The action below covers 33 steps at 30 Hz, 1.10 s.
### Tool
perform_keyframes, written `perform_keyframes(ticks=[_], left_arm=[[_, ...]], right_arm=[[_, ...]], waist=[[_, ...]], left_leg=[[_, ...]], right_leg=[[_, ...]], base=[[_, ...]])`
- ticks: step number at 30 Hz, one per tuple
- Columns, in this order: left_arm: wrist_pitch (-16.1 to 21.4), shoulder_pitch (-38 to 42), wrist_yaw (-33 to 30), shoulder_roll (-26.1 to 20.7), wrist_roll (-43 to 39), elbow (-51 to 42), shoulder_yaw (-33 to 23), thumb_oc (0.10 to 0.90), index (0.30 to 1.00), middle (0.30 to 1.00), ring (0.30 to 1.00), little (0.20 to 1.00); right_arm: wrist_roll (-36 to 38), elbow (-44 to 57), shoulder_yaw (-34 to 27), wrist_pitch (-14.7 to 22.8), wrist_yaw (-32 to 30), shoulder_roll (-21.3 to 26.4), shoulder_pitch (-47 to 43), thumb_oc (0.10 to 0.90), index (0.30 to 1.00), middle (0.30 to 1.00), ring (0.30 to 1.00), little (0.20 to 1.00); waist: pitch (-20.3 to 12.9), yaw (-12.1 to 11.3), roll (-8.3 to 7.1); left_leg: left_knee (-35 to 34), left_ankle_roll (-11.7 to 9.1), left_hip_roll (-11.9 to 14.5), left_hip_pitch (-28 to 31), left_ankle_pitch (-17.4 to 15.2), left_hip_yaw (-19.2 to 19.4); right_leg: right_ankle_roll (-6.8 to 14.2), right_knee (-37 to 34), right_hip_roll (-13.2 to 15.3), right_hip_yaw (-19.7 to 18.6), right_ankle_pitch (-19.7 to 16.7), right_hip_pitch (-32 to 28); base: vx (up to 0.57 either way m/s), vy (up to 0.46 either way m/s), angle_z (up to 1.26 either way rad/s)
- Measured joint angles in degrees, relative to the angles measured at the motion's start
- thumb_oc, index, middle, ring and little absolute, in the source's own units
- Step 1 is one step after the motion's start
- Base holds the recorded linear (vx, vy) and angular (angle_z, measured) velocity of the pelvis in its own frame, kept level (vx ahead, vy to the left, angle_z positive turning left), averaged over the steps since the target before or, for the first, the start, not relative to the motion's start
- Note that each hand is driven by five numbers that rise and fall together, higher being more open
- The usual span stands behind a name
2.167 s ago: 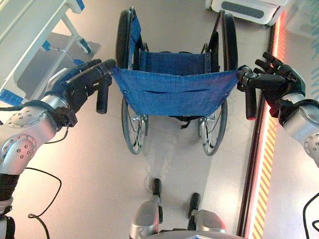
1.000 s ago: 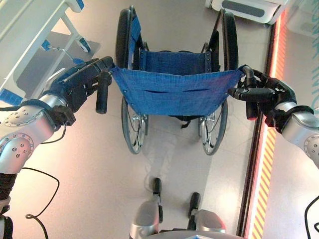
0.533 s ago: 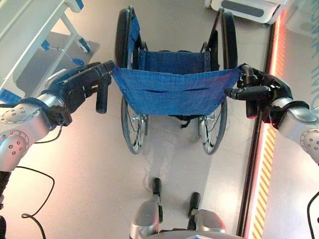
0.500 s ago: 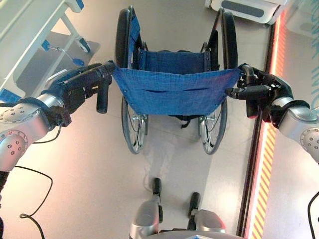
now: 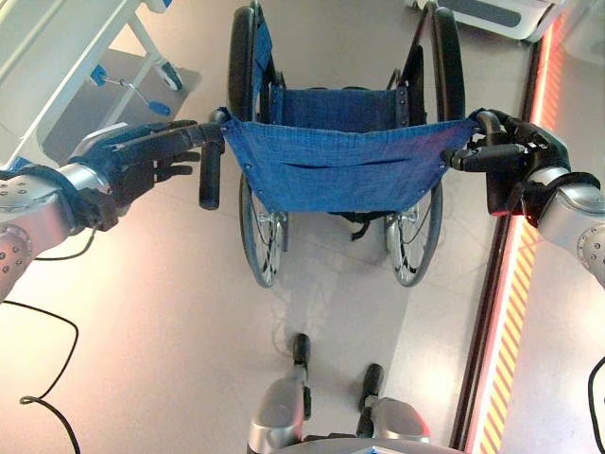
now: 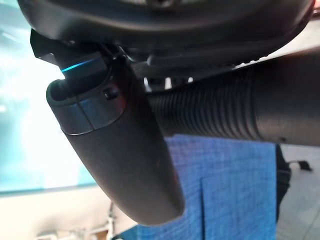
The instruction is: Push the wheelchair next to the bed
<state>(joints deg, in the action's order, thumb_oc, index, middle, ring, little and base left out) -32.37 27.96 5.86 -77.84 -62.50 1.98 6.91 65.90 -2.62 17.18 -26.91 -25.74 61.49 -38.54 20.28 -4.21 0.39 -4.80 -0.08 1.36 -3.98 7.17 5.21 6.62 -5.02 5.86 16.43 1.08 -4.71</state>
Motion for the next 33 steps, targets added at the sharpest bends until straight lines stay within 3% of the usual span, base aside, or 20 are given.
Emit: perform_keyframes(ticks=[5, 11, 22, 27, 33], left_arm=[[-0.5, 0.6, 3.2, -0.1, -0.3, -1.1, 0.6, 0.8, 0.9, 0.9, 0.9, 0.9], [-3.8, 5.5, 7.2, -1.8, 2.3, -0.9, 8.4, 0.8, 0.9, 0.9, 0.9, 0.9], [-3.8, 5.5, 8.0, -3.0, 3.1, 0.7, 8.6, 0.8, 0.9, 0.9, 0.9, 0.9], [-3.8, 5.5, 6.9, -3.0, -1.9, -1.5, 8.6, 0.8, 0.9, 0.9, 0.9, 0.9], [-3.8, 5.5, -1.6, -2.9, -10.6, -2.3, 9.8, 0.8, 0.9, 0.9, 0.9, 0.9]], right_arm=[[0.0, -0.8, 0.0, 0.0, 0.0, 1.1, -0.4, 0.8, 0.9, 0.9, 0.9, 0.9], [0.5, -1.8, 2.9, 0.0, 0.0, 1.1, -2.9, 0.8, 0.9, 0.9, 0.9, 0.9], [2.2, -1.9, 3.7, 0.0, -0.1, 1.7, -3.5, 0.8, 0.9, 0.9, 0.9, 0.9], [2.2, -1.9, 3.7, 0.0, -0.1, 1.7, -3.5, 0.8, 0.9, 0.9, 0.9, 0.9], [2.1, -1.9, 3.7, 0.0, -0.1, 1.7, -3.5, 0.8, 0.9, 0.9, 0.9, 0.9]], waist=[[0.1, 0.0, 0.2], [0.1, 0.2, 0.25], [0.1, 0.3, 0.41], [0.1, 0.3, 0.48], [0.1, 0.3, 0.66]], left_leg=[[0.0, 0.3, -0.4, -0.2, 0.2, -0.2], [0.0, 0.3, -0.4, -0.2, 0.2, -0.2], [0.0, 0.3, -0.4, -0.2, 0.3, -0.2], [0.1, 0.3, -0.4, -0.2, 0.3, -0.2], [0.1, 0.3, -0.4, -0.2, 0.3, -0.2]], right_leg=[[0.0, 0.0, 0.3, 0.1, 0.0, 0.0], [0.0, 0.0, 0.2, 0.1, 0.0, 0.0], [0.0, 0.0, 0.3, 0.1, 0.0, 0.0], [0.0, 0.0, 0.3, 0.1, 0.0, 0.0], [0.0, 0.0, 0.3, 0.1, 0.0, 0.0]], base=[[0.0, -0.004, 0.05], [0.0, 0.0, 0.0], [0.0, -0.001, 0.0], [0.0, 0.0, 0.0], [0.0, 0.0, 0.0]])
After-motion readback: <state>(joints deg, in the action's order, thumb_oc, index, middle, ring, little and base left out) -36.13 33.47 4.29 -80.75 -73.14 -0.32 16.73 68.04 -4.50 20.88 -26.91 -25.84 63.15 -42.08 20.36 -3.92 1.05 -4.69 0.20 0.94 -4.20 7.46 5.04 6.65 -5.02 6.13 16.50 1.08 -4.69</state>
